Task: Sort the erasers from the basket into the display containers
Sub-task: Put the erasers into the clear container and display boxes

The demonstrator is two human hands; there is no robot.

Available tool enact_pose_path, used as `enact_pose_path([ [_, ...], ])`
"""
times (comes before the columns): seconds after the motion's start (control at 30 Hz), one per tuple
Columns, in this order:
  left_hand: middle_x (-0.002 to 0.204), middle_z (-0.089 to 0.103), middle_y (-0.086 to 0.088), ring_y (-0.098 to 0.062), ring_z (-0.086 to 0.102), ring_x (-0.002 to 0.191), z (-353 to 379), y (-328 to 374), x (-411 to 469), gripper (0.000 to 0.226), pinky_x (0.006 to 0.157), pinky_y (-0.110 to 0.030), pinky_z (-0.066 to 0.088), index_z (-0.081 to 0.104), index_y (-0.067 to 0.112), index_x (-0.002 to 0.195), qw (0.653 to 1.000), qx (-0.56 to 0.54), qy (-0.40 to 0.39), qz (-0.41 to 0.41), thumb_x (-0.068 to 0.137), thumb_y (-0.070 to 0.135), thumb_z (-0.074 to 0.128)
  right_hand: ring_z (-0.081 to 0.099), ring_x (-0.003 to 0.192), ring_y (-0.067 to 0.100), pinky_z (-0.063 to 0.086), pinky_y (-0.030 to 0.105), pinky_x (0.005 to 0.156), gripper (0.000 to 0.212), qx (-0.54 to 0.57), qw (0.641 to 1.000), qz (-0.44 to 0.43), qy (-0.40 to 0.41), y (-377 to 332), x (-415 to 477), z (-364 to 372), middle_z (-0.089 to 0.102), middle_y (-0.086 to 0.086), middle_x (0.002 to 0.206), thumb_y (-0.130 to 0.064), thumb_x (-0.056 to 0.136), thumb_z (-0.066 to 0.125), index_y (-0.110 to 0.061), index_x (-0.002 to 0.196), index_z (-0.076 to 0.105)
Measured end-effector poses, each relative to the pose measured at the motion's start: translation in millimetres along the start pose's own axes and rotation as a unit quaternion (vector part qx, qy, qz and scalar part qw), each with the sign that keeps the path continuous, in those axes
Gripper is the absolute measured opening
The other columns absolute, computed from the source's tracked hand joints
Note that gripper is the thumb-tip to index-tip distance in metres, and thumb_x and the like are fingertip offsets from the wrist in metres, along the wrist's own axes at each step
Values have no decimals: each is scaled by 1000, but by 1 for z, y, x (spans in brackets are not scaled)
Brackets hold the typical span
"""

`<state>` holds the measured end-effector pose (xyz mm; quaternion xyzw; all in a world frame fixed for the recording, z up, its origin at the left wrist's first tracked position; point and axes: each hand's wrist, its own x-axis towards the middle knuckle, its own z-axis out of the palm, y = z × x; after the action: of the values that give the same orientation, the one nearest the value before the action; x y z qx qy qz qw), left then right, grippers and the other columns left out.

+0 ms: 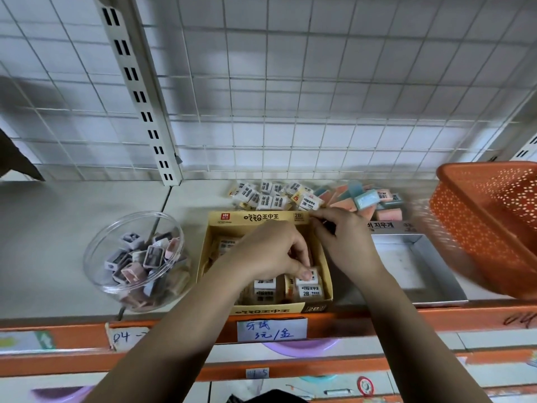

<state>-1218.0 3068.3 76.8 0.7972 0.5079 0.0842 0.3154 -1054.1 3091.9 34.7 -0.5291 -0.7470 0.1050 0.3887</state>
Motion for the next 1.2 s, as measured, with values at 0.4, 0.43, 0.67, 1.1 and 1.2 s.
enact_pose_path([
  [0.4, 84, 65, 23, 10, 59, 81, -49, -20, -14, 10, 72, -7, 42, 72, 27, 94, 967, -27, 252, 22, 87, 33, 69, 64, 90, 23, 49, 32, 81, 19, -61, 997, -7, -41, 2, 45, -4, 70, 9, 101, -12, 88, 65, -8, 106, 72],
  [0.43, 82, 65, 23, 11, 59, 80, -53, -23, -15, 8, 68, -3, 40, 72, 27, 93, 963, -36, 266, 16, 87, 32, 70, 64, 94, 25, 49, 33, 84, 21, -93, 993, -1, -73, 4, 54, -2, 69, 10, 104, -15, 89, 64, -10, 108, 71],
  [0.67, 86, 66, 16, 1, 62, 79, -66, -36, -19, 9, 71, -24, 49, 72, 27, 94, 966, -23, 257, -25, 87, 32, 70, 58, 107, 25, 46, 35, 86, 31, -201, 953, 60, -218, 5, 83, 8, 66, 7, 115, -20, 90, 63, -18, 121, 58],
  [1.1, 117, 64, -1, -22, 60, 106, -74, -34, 72, 38, 91, -33, 49, 67, 18, 115, 987, 87, 60, -118, 80, 18, 79, 57, 72, 30, 40, 36, 61, 10, 15, 994, 89, -64, 13, 56, -20, 63, 15, 76, -13, 83, 70, -5, 88, 66],
  [1.2, 118, 64, -2, -23, 61, 105, -71, -36, 81, 44, 95, -39, 50, 67, 20, 116, 985, 97, 33, -141, 74, 17, 83, 61, 76, 34, 49, 44, 68, 6, 97, 988, 118, -32, 17, 43, -28, 66, 16, 80, -12, 84, 70, -12, 87, 65],
])
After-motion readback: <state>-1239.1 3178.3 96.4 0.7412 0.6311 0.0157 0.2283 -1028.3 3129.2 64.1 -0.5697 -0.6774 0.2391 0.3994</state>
